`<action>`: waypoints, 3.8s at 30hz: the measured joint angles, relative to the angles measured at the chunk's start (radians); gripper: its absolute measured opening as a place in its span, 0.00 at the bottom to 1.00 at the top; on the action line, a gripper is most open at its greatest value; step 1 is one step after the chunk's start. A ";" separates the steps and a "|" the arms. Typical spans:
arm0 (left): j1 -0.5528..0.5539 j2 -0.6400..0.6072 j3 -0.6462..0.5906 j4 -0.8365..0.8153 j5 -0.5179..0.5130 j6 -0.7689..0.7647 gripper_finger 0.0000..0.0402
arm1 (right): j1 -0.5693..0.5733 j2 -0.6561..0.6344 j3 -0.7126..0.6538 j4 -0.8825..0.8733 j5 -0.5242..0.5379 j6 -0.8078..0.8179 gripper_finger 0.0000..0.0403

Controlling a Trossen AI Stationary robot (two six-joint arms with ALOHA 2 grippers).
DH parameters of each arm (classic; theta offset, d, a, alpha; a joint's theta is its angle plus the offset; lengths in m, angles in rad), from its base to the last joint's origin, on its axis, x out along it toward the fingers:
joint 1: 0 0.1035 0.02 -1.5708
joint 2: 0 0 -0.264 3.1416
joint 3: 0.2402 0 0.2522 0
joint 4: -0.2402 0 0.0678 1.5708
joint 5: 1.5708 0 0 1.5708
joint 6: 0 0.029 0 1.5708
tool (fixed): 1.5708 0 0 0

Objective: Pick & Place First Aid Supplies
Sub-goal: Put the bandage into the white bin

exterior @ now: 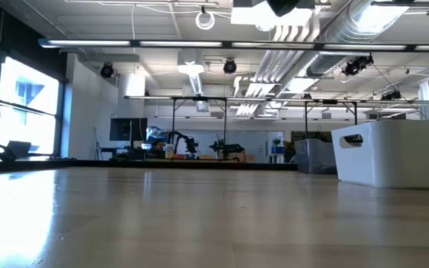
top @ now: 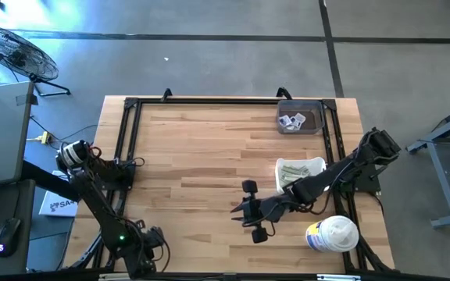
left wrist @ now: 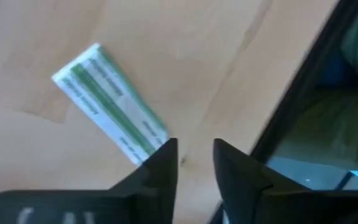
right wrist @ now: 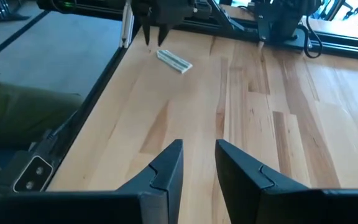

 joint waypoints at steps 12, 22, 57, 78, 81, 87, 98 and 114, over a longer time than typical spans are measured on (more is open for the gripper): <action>-0.006 0.056 -0.068 0.102 0.011 0.020 0.31 | 0.000 0.000 0.000 0.000 0.005 0.000 0.22; -0.004 0.119 -0.054 0.070 0.089 0.004 0.31 | -0.016 0.000 0.000 0.000 0.001 0.000 0.22; -0.004 0.172 0.034 -0.051 0.103 0.027 0.02 | -0.025 -0.001 -0.001 -0.004 -0.002 0.003 0.22; 0.037 0.154 0.285 -0.147 -0.308 0.392 0.00 | -0.017 0.174 0.000 0.452 -0.210 -0.206 0.22; 0.076 0.154 0.295 -0.126 -0.286 0.450 0.00 | -0.002 0.245 0.039 0.505 -0.236 -0.289 0.26; 0.168 0.154 0.295 -0.056 -0.260 0.644 0.00 | 0.016 0.366 0.186 0.390 -0.223 -0.372 0.39; 0.279 0.154 0.296 0.034 -0.278 0.845 0.00 | 0.010 0.414 0.195 0.289 -0.079 -0.414 0.46; 0.333 0.153 0.296 0.133 -0.271 0.919 0.00 | 0.008 0.414 0.195 0.146 0.056 -0.415 0.23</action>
